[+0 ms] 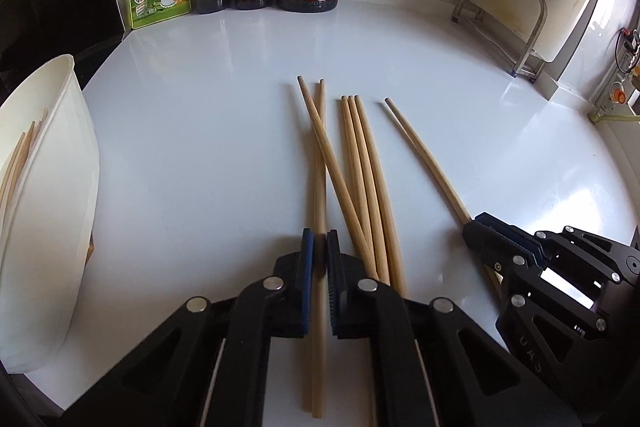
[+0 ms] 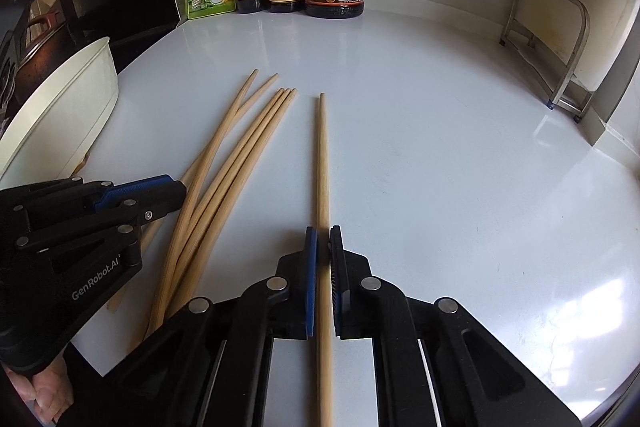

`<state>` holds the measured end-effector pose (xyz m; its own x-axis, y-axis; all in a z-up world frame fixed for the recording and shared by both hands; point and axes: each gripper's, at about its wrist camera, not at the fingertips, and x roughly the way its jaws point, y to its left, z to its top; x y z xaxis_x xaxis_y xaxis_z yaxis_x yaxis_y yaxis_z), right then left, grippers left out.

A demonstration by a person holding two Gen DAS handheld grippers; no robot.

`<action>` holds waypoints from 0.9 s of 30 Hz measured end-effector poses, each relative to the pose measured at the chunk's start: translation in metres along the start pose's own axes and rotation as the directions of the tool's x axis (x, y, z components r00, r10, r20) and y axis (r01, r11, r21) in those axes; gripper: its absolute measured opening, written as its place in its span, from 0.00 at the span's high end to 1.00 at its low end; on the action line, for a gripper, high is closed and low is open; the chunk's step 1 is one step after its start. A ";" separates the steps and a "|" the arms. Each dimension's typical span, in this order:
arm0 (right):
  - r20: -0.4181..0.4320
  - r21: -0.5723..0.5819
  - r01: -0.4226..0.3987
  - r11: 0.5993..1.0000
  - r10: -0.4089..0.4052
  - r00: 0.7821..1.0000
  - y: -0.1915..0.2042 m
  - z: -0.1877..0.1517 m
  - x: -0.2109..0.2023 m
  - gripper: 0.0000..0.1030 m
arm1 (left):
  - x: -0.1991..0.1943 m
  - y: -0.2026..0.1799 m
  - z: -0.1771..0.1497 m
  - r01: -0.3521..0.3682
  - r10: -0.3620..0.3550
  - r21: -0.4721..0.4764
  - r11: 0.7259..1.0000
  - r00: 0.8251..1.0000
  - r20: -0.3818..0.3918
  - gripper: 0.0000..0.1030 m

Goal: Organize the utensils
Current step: 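Close the left gripper on a chopstick while the right gripper grasps another, then carry both held chopsticks over the white basin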

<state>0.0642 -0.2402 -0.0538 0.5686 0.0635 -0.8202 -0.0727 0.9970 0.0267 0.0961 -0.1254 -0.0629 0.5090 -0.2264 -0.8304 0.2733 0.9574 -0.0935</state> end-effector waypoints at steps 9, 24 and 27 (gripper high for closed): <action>0.015 0.104 -0.028 0.994 0.026 1.000 -0.022 -0.002 -0.002 0.94 | 0.002 0.008 0.013 -0.015 0.015 -0.002 1.000 1.000 0.003 0.93; 0.022 0.141 -0.034 0.989 0.031 0.999 -0.029 -0.003 -0.003 0.94 | -0.006 0.015 0.024 -0.085 0.084 0.023 0.996 0.996 0.039 0.93; 0.028 0.150 -0.042 0.988 0.038 0.999 -0.031 -0.003 -0.005 0.94 | -0.012 0.016 0.022 -0.076 0.075 0.017 0.997 0.996 0.048 0.93</action>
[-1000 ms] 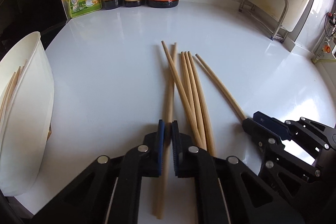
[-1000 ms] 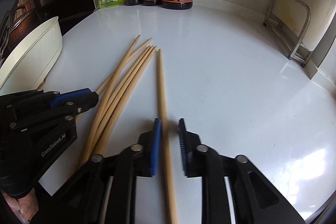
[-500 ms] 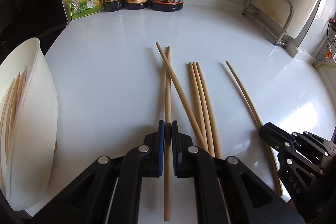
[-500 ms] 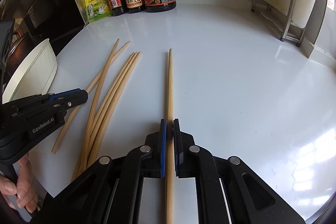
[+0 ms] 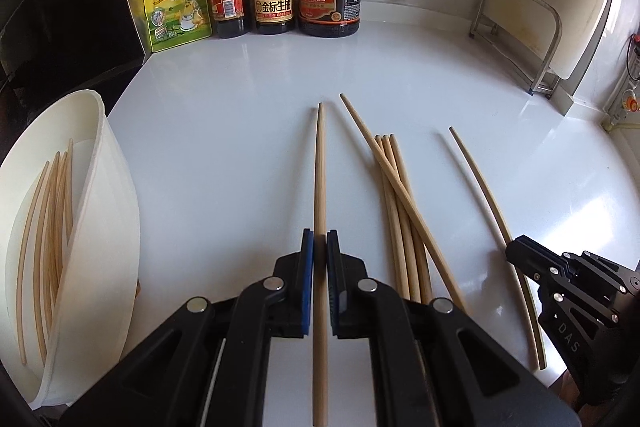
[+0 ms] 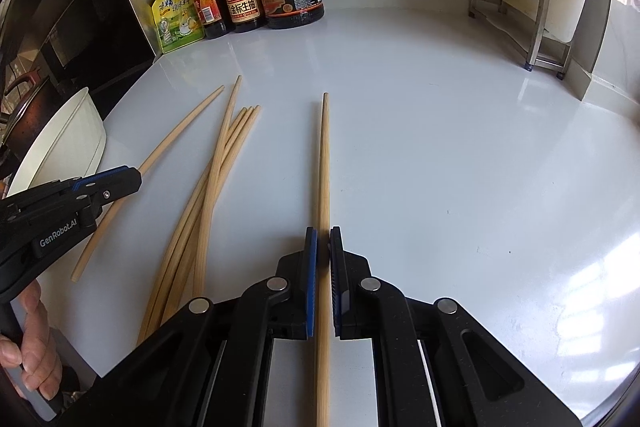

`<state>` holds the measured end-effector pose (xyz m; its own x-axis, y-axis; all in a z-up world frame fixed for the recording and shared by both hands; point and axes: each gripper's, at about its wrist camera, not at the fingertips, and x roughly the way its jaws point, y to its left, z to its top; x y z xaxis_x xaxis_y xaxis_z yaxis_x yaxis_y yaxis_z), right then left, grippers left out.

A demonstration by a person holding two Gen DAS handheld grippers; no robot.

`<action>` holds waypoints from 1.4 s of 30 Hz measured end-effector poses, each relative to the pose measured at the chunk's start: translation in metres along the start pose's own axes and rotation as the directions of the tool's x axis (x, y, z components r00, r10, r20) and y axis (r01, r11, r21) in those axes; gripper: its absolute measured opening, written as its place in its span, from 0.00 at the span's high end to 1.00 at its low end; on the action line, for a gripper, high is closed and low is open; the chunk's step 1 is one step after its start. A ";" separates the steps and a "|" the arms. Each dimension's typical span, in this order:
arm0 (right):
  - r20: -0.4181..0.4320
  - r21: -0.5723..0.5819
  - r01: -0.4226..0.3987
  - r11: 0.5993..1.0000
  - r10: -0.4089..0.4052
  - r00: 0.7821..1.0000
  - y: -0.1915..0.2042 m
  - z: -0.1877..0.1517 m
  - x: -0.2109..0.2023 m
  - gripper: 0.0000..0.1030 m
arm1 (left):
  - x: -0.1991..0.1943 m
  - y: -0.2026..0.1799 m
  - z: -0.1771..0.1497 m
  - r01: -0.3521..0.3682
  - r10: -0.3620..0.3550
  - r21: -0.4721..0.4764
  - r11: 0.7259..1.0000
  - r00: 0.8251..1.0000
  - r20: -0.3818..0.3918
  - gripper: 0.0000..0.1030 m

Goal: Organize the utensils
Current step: 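Carry both held chopsticks over the white basin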

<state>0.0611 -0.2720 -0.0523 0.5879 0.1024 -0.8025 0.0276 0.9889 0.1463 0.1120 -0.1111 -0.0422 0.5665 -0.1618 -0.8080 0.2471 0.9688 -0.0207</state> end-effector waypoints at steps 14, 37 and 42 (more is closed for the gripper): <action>0.053 0.056 -0.003 0.998 0.000 0.999 -0.006 -0.001 -0.023 0.94 | -0.035 0.006 -0.016 0.062 -0.061 -0.029 0.998 0.998 0.022 0.93; 0.135 0.042 -0.031 0.999 0.026 0.990 0.056 -0.007 -0.077 0.94 | -0.107 0.051 -0.030 0.161 -0.155 -0.042 0.986 0.980 0.127 0.93; 0.144 -0.004 -0.064 0.998 0.064 0.988 0.090 0.001 -0.080 0.94 | -0.125 0.080 -0.030 0.163 -0.148 -0.073 0.984 0.974 0.170 0.93</action>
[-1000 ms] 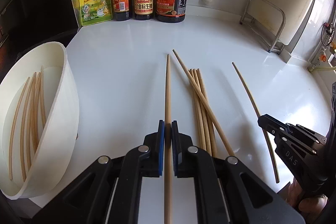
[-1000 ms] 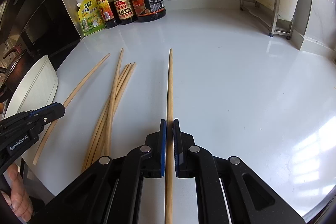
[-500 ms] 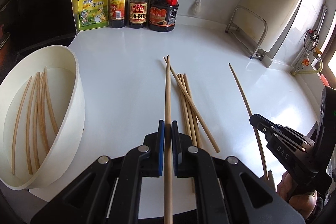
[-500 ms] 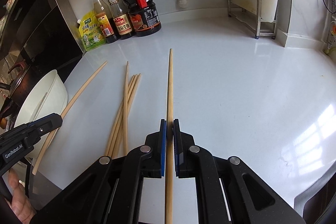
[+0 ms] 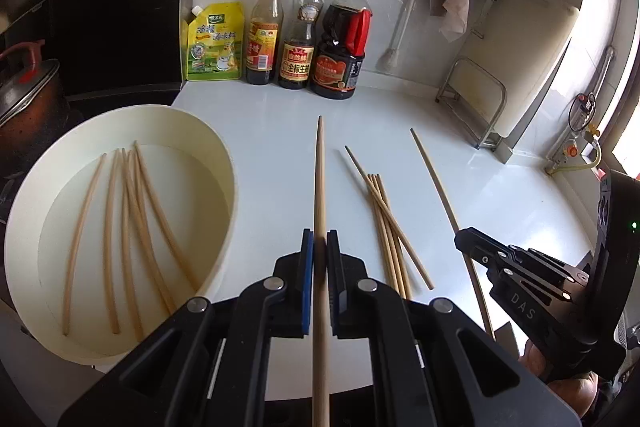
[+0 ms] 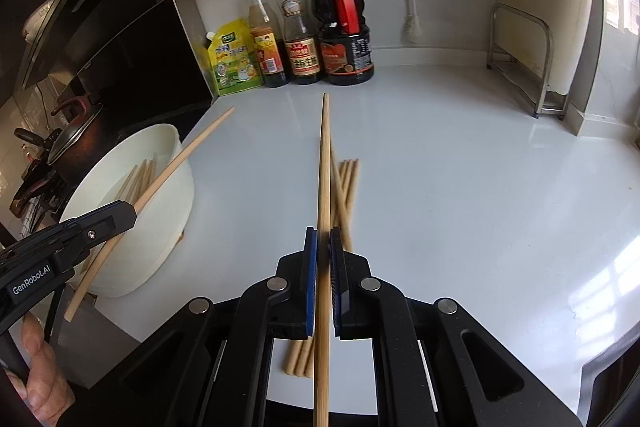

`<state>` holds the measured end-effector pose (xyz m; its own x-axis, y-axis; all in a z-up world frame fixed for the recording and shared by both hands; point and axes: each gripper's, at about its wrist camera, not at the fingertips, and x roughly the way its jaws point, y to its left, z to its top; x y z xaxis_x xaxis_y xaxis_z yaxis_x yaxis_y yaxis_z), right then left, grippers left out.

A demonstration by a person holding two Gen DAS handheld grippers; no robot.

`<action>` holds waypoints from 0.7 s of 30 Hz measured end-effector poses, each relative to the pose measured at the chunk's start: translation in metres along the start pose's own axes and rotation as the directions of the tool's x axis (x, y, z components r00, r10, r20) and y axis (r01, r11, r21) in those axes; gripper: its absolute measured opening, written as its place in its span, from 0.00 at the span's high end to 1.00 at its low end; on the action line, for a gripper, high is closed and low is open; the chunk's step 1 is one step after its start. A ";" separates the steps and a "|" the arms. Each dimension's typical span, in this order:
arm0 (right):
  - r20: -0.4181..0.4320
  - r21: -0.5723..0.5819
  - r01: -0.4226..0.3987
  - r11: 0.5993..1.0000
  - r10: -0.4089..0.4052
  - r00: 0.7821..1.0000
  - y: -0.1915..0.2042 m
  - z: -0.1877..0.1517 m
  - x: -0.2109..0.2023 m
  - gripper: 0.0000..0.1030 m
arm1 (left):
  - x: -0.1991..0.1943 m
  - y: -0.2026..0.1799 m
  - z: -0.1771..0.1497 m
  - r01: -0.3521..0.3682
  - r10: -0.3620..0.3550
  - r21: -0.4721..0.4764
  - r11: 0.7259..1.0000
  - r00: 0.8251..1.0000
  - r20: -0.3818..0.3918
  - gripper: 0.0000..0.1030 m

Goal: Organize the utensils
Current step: 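Carry both held chopsticks over the white basin, then open the left gripper into the basin while the right gripper releases its chopstick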

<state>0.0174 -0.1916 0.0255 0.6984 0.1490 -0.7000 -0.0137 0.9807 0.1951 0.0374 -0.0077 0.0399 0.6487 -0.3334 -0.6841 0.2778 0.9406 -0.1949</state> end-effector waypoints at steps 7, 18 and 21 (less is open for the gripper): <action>0.005 -0.058 -0.090 0.994 0.090 0.996 0.058 0.017 0.016 0.94 | -0.034 0.046 0.012 -0.049 0.052 -0.041 0.998 0.996 0.073 0.93; -0.042 -0.178 -0.258 0.950 0.255 0.966 0.171 0.047 0.049 0.94 | -0.058 0.141 0.022 -0.157 0.174 -0.162 0.974 0.979 0.102 0.93; -0.075 -0.218 -0.286 0.933 0.276 0.958 0.201 0.048 0.065 0.94 | -0.054 0.164 0.021 -0.161 0.182 -0.200 0.966 0.979 0.090 0.93</action>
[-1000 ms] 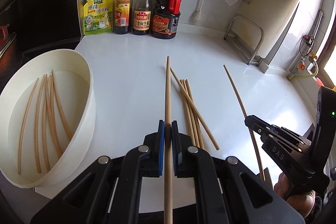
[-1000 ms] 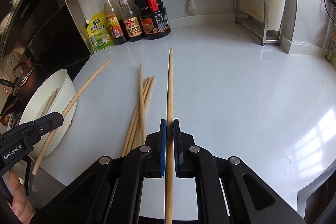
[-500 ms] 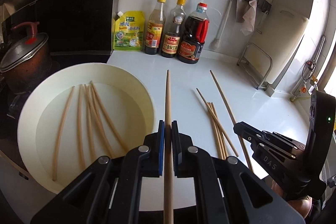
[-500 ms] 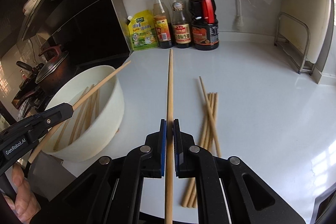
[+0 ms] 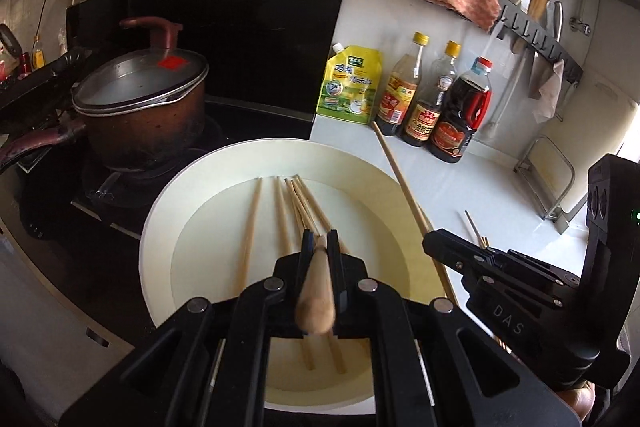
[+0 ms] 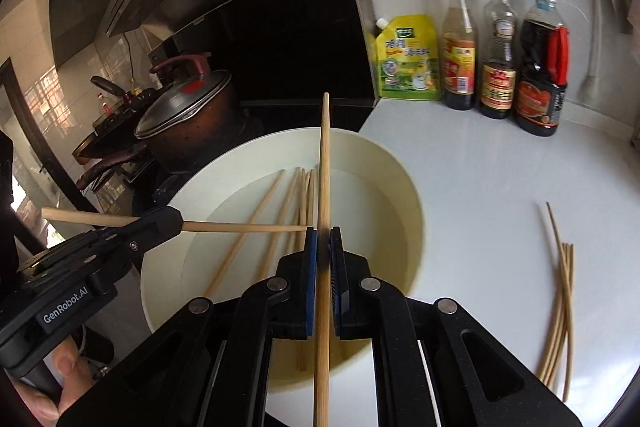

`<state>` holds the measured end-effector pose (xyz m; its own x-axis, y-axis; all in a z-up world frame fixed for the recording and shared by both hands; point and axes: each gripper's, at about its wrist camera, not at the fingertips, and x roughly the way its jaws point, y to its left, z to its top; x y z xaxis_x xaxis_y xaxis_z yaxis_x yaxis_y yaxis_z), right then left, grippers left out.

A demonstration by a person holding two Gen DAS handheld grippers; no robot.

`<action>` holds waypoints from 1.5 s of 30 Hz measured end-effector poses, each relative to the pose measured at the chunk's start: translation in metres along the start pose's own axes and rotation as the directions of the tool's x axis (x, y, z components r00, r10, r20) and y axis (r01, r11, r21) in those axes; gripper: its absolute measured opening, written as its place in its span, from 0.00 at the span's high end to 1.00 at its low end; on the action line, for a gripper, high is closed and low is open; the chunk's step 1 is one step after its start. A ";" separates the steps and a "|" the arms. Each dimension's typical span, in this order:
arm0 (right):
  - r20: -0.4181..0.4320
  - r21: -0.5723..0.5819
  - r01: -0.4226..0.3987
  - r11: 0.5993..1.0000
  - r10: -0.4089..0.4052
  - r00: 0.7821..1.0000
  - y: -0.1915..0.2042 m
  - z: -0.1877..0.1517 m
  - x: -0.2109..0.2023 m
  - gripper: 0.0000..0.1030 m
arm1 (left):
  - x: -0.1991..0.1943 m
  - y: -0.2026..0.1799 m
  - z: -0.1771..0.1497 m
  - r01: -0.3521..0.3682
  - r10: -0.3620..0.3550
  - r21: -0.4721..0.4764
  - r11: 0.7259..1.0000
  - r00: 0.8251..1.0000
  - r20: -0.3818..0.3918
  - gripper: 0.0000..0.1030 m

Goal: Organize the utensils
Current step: 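Open the left gripper into the basin while the right gripper releases its chopstick, then move both open grippers back to the remaining chopsticks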

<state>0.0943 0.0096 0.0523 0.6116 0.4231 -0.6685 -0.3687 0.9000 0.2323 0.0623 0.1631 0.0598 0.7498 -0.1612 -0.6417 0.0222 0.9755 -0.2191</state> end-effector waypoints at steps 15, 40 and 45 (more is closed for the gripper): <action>-0.162 0.016 -0.009 1.000 0.011 0.987 0.011 0.013 0.078 0.94 | 0.062 0.032 0.008 -0.022 0.017 -0.060 0.998 0.996 -0.083 0.93; -0.085 0.057 -0.004 0.998 0.008 0.996 -0.016 -0.009 0.025 0.74 | 0.014 0.031 -0.025 -0.143 0.140 -0.073 0.987 0.989 -0.039 0.33; -0.055 0.056 0.010 0.998 -0.007 0.998 -0.025 -0.017 0.003 0.71 | 0.006 0.013 -0.032 -0.133 0.131 -0.051 0.990 0.991 -0.037 0.31</action>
<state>0.0932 -0.0136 0.0325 0.5749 0.4104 -0.7079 -0.3228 0.9087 0.2647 0.0465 0.1702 0.0295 0.7215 -0.0372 -0.6914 -0.1117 0.9792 -0.1692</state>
